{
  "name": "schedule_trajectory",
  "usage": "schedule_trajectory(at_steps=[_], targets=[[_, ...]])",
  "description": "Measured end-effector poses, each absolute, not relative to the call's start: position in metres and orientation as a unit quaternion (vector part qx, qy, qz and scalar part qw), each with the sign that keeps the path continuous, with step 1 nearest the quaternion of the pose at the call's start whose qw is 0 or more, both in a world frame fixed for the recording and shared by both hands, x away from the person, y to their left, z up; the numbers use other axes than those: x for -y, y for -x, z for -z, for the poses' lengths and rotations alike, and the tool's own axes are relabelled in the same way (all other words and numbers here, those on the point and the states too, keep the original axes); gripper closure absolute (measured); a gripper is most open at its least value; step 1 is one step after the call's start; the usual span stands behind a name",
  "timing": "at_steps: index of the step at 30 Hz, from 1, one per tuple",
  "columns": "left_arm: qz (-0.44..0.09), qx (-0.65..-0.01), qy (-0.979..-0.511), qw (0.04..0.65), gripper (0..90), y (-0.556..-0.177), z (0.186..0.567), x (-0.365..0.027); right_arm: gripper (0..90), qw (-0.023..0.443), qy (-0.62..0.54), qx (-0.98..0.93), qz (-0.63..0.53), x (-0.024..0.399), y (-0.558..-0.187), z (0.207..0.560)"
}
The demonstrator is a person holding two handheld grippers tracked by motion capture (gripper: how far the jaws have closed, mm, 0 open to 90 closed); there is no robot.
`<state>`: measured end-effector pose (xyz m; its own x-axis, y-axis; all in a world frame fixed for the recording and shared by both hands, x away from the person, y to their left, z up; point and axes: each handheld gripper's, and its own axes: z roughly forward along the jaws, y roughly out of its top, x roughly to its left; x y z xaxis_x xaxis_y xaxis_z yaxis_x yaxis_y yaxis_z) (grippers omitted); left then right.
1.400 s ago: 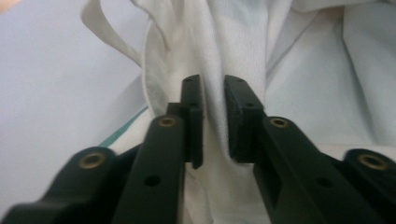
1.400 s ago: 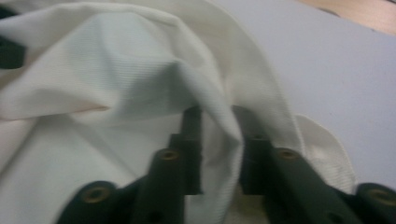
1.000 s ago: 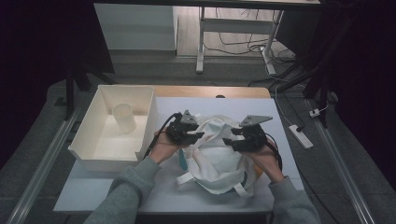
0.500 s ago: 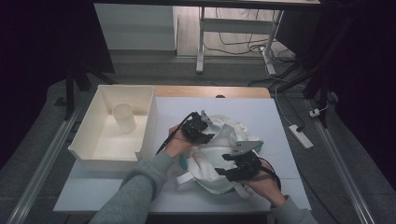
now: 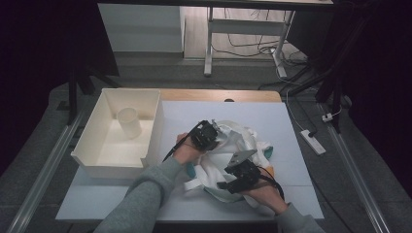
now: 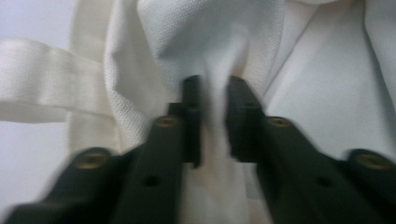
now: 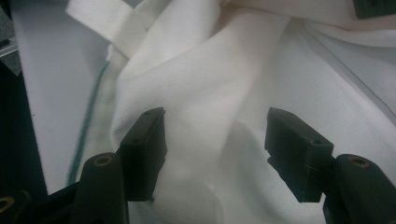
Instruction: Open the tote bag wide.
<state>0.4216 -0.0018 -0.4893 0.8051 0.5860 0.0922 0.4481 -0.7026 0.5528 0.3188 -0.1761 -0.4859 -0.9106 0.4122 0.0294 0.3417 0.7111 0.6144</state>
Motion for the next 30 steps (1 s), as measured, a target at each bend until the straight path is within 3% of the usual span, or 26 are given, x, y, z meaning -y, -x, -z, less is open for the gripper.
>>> schedule_trajectory(at_steps=[3,10,13,15,17,27,28,30], targets=[[-0.128,-0.285,-0.913,0.263,86.1,-0.423,0.491,0.001,39.1,0.050,-0.209,-0.924,-0.316,0.175,-0.321,0.488],[-0.131,-0.285,-0.911,0.268,88.1,-0.422,0.489,0.000,49.2,0.049,-0.187,-0.936,-0.294,0.160,-0.326,0.491],[-0.130,-0.286,-0.910,0.272,88.2,-0.422,0.488,-0.001,66.5,0.038,-0.174,-0.942,-0.285,0.151,-0.329,0.496],[-0.132,-0.287,-0.908,0.274,88.3,-0.421,0.487,-0.001,82.9,0.031,-0.179,-0.940,-0.289,0.150,-0.330,0.500],[-0.134,-0.288,-0.907,0.276,88.3,-0.420,0.486,-0.001,89.6,0.035,-0.168,-0.941,-0.290,0.148,-0.327,0.502],[-0.135,-0.294,-0.901,0.291,88.5,-0.418,0.477,-0.009,90.0,0.057,-0.094,-0.935,-0.338,0.127,-0.287,0.478],[-0.144,-0.296,-0.899,0.290,88.6,-0.418,0.476,-0.010,90.0,0.036,-0.086,-0.933,-0.347,0.127,-0.287,0.475],[-0.138,-0.305,-0.894,0.297,88.7,-0.420,0.477,-0.012,90.0,-0.061,-0.078,-0.920,-0.379,0.126,-0.284,0.476]])
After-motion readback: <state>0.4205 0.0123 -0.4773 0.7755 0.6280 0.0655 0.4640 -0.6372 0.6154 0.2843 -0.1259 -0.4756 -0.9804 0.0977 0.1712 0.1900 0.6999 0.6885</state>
